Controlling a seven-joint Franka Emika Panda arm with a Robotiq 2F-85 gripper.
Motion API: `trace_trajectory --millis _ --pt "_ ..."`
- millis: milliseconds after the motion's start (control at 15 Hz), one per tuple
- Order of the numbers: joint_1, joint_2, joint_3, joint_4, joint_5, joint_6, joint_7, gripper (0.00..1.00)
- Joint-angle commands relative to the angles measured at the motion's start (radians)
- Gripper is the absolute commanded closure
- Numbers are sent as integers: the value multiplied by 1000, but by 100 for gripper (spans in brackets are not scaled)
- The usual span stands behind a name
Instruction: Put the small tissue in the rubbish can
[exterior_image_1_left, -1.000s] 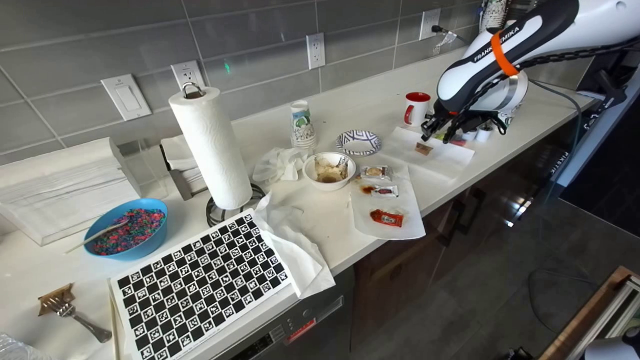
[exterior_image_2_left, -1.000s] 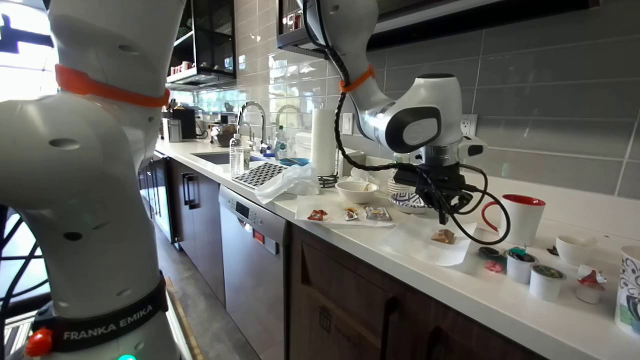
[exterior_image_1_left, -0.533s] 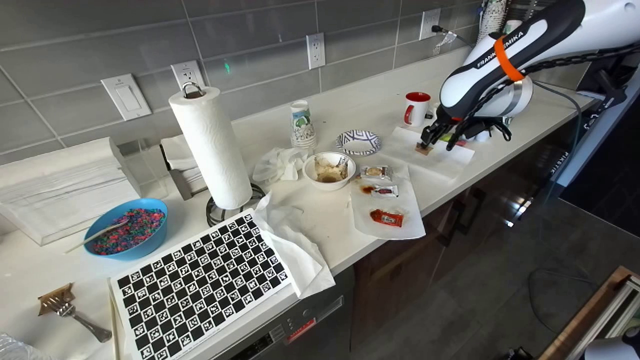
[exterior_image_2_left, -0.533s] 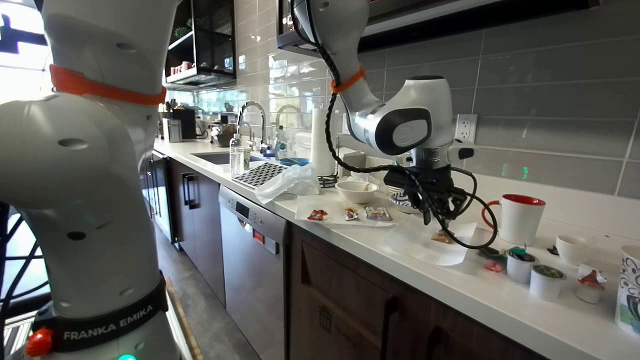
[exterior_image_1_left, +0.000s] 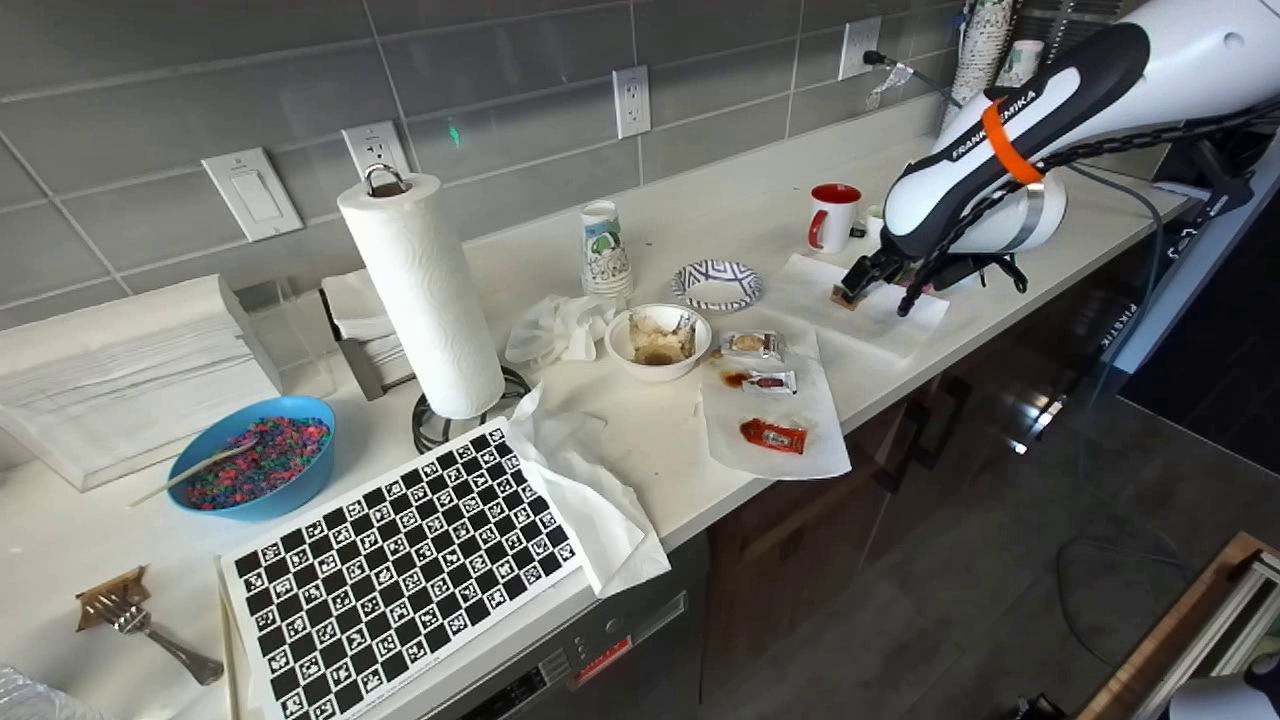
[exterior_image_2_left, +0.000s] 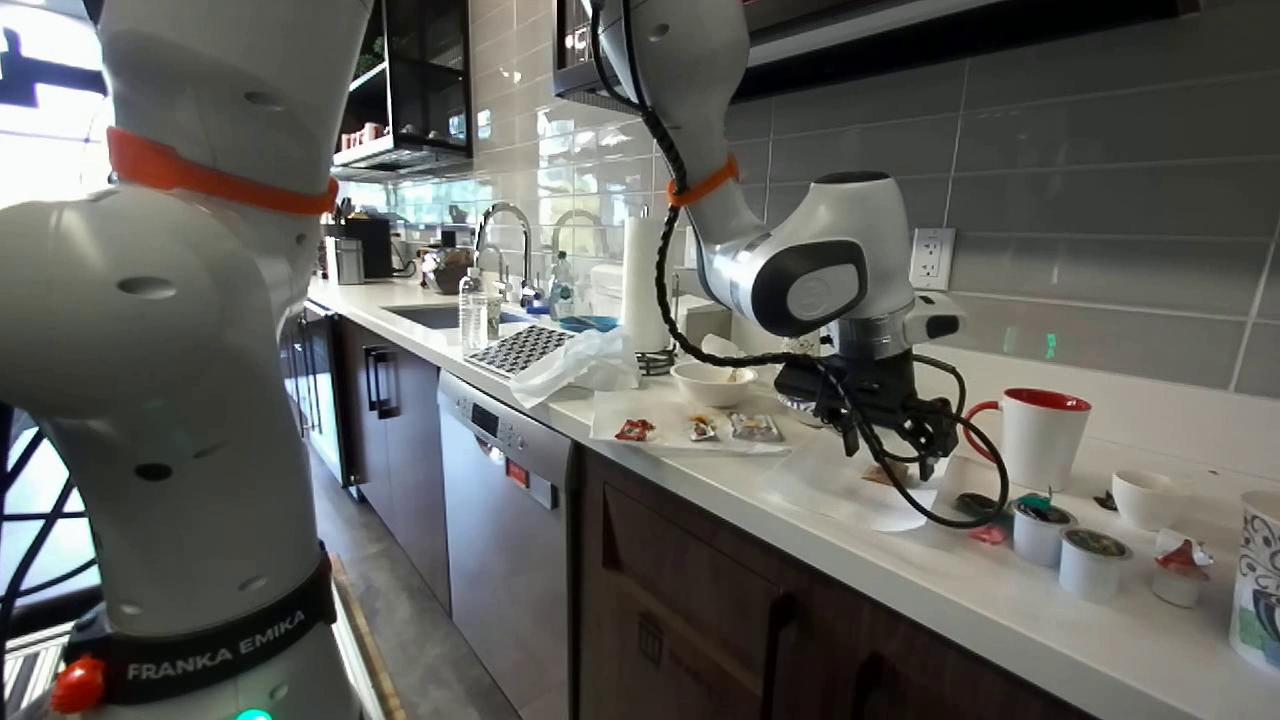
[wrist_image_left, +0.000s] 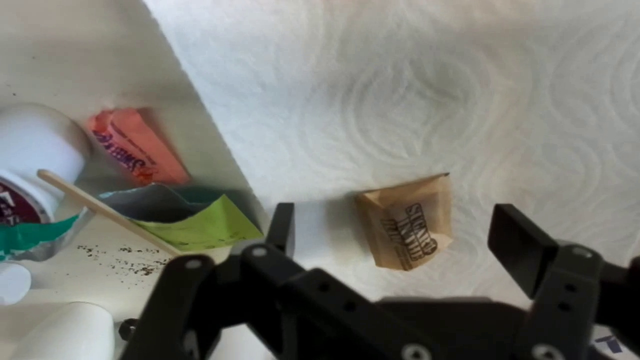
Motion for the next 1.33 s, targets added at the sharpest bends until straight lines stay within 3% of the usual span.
trace_trajectory --millis 0,133,267,333,400,533,733,933,1067,1267 --pt "-1 31 1 21 3 29 -1 20" --pt "-4 37 4 28 6 29 -3 43" --pt "-3 39 4 36 4 31 -3 58" --pt "0 39 1 40 0 31 -2 49" --pt "0 40 0 44 0 31 -2 23" --pt "-4 46 8 54 7 29 -7 23" --pt "-6 57 17 68 11 25 -11 14" --pt "-9 68 29 78 15 24 -15 34" --pt "-10 72 34 81 15 24 -16 58" --pt "-10 77 38 85 13 24 -14 81"
